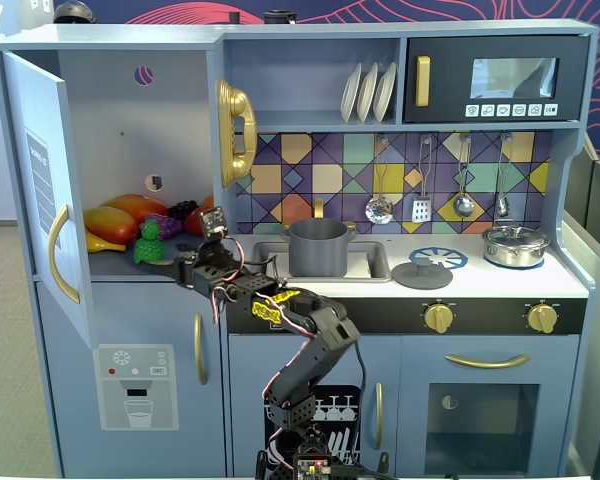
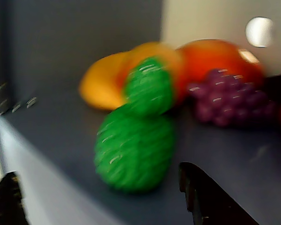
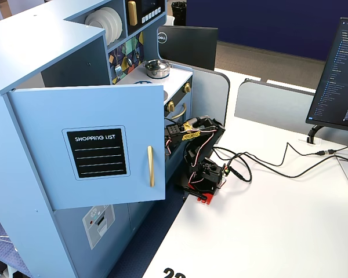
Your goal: Pick up the green pineapple from the left cabinet and place it in the gray recipient
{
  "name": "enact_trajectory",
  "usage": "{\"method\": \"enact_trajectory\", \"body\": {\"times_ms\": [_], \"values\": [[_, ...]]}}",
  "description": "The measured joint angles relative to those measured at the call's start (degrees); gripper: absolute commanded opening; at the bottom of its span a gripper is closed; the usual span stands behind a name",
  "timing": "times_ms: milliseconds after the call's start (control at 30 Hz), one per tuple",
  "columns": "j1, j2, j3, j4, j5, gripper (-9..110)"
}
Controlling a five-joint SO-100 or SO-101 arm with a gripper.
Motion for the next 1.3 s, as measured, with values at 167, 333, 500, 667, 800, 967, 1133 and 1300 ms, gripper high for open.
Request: {"method": "enact_trajectory", "body": {"times_ms": [167,333,500,667,800,967,1133,1300], "values": [[0.6,-4.6,-3.2,-2.3,4.0,42],[1.3,-8.1,-5.2,-2.8,6.0,40],[1.2,-11.8,-6.9,-4.0,7.4,40],[1.3,-15.7,-9.7,-4.2,7.8,39],[1.3,-19.8,-12.8,-4.4,7.8,38],[1.3,-26.7,-19.7,-5.4,7.6,19],[0.4,-33.4,-26.5,-8.2,3.0,0],[-1.7,-31.2,-25.8,-11.6,-2.3,0]]}}
